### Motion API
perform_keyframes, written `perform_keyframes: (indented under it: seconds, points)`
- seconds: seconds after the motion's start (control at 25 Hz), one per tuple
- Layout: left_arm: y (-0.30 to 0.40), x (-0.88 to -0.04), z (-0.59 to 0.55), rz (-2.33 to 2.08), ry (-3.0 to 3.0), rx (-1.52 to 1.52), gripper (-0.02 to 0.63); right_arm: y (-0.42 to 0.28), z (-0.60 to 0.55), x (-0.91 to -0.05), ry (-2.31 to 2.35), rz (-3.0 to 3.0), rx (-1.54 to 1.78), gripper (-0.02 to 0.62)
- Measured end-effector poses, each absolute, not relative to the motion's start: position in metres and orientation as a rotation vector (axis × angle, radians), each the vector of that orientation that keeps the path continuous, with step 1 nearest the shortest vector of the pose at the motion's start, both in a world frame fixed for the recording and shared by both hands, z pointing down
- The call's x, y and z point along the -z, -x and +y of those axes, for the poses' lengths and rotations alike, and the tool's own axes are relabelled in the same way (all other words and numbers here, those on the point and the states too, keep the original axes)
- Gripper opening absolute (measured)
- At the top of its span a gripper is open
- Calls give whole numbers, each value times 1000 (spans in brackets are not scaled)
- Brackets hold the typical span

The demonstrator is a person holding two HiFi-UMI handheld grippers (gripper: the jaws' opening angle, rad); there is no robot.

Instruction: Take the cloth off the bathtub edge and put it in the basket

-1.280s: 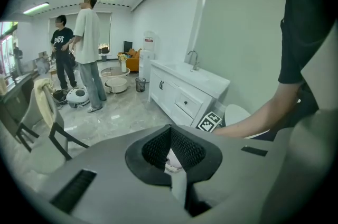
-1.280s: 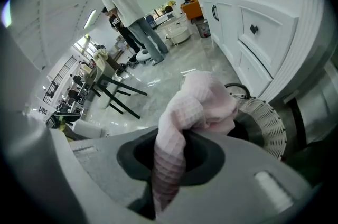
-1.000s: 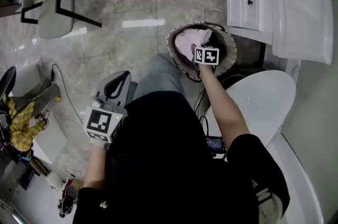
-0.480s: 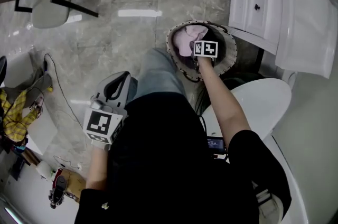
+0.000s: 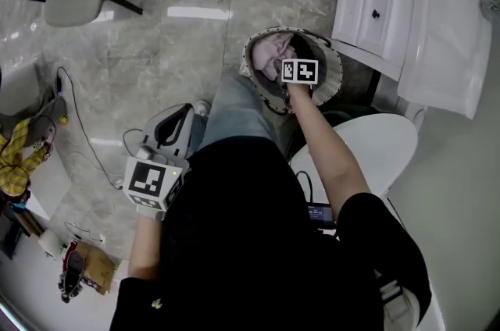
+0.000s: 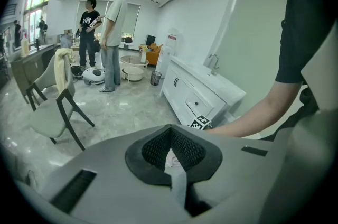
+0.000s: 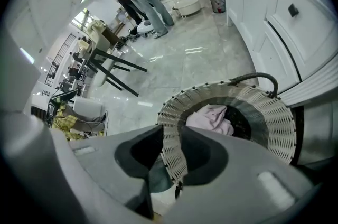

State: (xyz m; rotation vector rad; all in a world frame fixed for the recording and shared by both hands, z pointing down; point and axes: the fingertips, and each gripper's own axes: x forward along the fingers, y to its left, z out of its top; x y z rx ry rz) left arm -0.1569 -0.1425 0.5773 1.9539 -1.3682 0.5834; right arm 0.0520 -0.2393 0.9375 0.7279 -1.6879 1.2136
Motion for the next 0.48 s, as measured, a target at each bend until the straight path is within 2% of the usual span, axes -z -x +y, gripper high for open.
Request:
perform_keyframes:
  seconds: [0.36,0.48]
  points:
    - [165,-536,-131,-1399,-1965,-520,12,-14,-245,-845,-680,-1842,-1150,101]
    - [172,-521,-130,-1421,-1975,-498,12,5,-245,-806,-647,-1922,-1109,68]
